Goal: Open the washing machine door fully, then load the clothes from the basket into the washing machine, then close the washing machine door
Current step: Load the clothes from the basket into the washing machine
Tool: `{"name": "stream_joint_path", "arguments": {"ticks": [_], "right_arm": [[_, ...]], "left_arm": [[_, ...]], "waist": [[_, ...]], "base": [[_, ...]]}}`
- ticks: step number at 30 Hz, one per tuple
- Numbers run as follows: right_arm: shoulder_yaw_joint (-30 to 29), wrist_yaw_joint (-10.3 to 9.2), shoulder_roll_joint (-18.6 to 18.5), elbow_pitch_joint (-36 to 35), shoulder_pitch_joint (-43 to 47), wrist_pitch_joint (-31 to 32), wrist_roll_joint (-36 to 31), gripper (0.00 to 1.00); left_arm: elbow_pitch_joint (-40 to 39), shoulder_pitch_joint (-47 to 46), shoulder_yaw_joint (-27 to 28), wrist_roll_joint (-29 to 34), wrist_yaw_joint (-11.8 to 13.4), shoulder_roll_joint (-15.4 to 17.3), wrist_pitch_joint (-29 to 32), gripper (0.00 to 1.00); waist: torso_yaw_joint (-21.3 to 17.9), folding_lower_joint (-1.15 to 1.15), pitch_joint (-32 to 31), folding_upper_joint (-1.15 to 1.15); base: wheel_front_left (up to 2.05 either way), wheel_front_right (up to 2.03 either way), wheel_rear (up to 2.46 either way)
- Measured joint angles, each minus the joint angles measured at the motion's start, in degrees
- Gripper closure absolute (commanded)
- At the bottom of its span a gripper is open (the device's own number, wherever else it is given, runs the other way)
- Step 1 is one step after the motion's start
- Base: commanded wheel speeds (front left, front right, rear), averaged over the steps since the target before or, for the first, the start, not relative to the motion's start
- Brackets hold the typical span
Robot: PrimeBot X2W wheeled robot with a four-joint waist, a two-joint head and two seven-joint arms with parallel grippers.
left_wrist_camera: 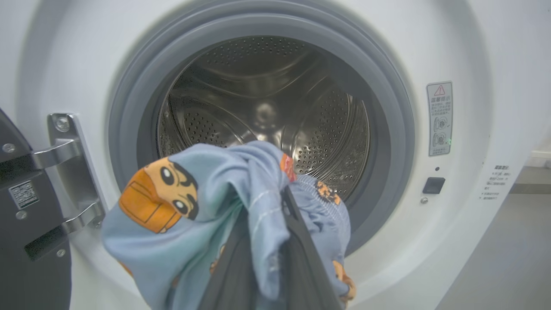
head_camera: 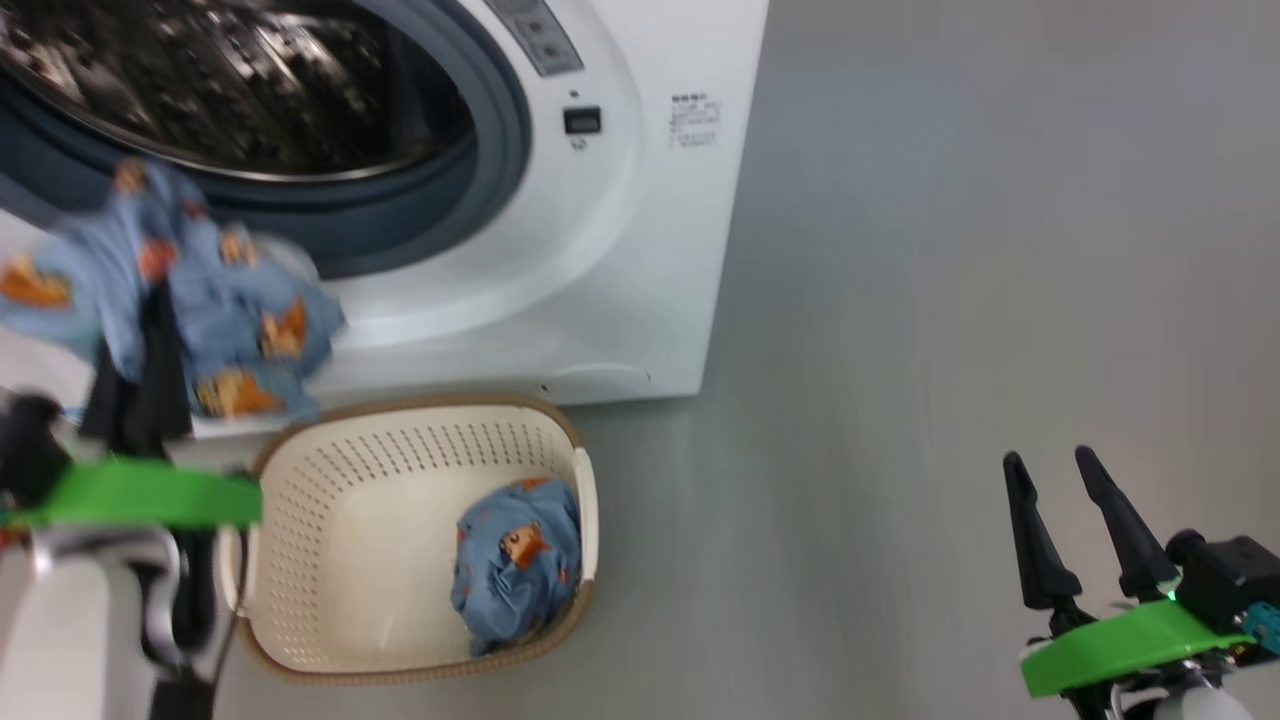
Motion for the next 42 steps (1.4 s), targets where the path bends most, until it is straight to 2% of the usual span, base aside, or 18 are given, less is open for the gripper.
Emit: {"name": "stream_joint_path", "arguments": {"ticks": [7, 18, 26, 37, 42], "right_arm": [[1.3, 0.0, 0.81, 0.02, -3.98, 0.0, -0.04, 0.0], [4.15, 0.0, 1.57, -0.14, -9.16, 0.0, -0.04, 0.0], [5.78, 0.0, 2.55, -0.13, -10.23, -0.01, -0.04, 0.0], [8.44, 0.0, 3.04, -0.77, -11.51, 0.0, -0.03, 0.0], [8.53, 0.0, 3.11, -1.12, -11.57, 0.0, -0.03, 0.0]], "left_arm": [[8.78, -14.95, -0.53, -3.96, 0.0, 1.91, 0.0, 1.0], [28.37, -32.95, -1.49, -3.88, 0.0, 7.26, -0.01, 1.0], [35.95, -38.75, -1.22, -2.55, 0.0, 9.42, -0.01, 1.0], [45.08, -44.69, -0.93, -0.12, 0.0, 15.03, -0.01, 1.0], [42.69, -47.51, -0.76, 0.79, 0.0, 16.71, -0.01, 1.0]], "waist": [[-2.1, 0.0, 5.51, 0.0], [-7.09, 0.0, 11.73, 0.0], [-10.5, 0.0, 14.41, 0.0], [-15.66, 0.0, 17.36, 0.0], [-16.75, 0.0, 18.96, 0.0]], "base": [[0.0, 0.0, 0.0], [0.0, 0.0, 0.0], [0.0, 0.0, 0.0], [0.0, 0.0, 0.0], [0.0, 0.0, 0.0]]}}
